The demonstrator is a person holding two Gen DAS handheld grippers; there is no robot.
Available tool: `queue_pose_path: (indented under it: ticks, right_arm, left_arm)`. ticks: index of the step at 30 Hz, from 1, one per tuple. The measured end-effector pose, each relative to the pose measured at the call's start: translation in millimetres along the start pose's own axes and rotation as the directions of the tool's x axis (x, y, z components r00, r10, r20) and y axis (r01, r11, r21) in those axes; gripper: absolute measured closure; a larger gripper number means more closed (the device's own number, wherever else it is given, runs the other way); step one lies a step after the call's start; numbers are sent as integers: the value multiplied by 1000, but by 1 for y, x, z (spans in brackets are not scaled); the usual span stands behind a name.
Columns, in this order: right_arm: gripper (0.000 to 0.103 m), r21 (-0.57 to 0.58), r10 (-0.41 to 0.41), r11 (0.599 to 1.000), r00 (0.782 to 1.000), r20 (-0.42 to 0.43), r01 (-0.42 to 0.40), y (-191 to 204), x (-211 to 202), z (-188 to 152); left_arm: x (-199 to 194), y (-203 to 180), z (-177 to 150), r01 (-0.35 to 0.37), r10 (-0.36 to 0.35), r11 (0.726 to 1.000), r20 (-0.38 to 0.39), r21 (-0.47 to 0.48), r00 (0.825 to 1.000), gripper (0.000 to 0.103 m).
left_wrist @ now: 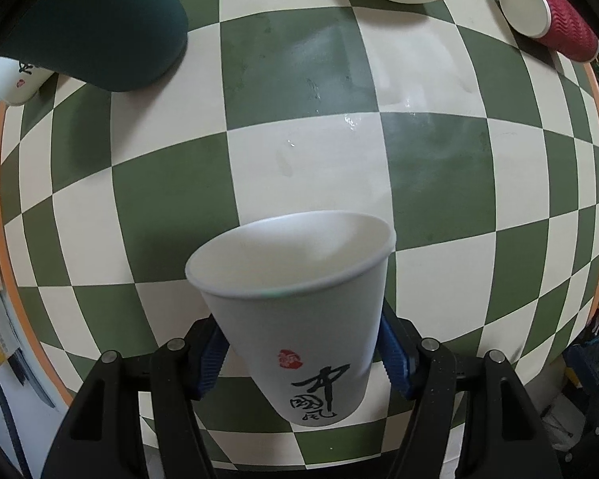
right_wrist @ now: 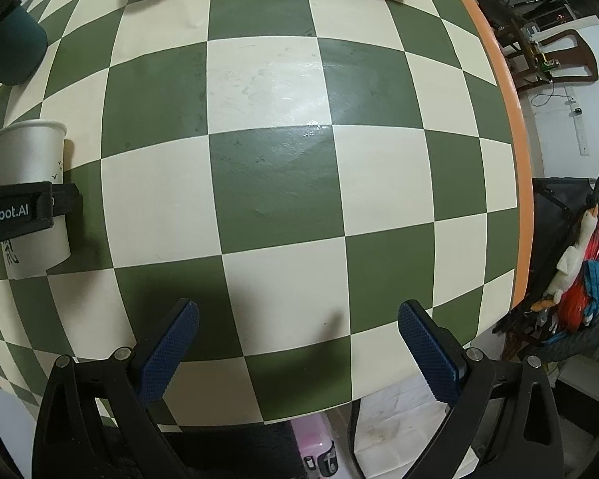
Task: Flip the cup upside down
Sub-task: 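Lower the cup upright onto the table and open the left gripper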
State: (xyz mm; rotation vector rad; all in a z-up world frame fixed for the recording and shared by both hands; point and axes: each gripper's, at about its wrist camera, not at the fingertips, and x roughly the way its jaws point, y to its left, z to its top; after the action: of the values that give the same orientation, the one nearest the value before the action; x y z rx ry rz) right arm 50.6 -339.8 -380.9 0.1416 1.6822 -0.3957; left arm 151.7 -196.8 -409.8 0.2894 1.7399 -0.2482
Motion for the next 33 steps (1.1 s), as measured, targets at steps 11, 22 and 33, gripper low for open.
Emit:
queue_pose_path:
  ticks: [11, 22, 33]
  right_arm:
    - [1, 26, 77, 997, 994, 73, -80, -8, -26, -2]
    - [1, -33, 327, 945, 929, 171, -327, 15, -87, -24]
    - [1, -93, 394, 919, 899, 190, -383, 55, -131, -35]
  left_arm:
    - [-41, 17, -4, -28, 35, 998, 136, -50, 990, 17]
    - [-128, 89, -66, -63, 137, 968, 298, -244, 945, 17]
    - [-166, 144, -91, -23, 134, 952, 349, -304, 928, 17]
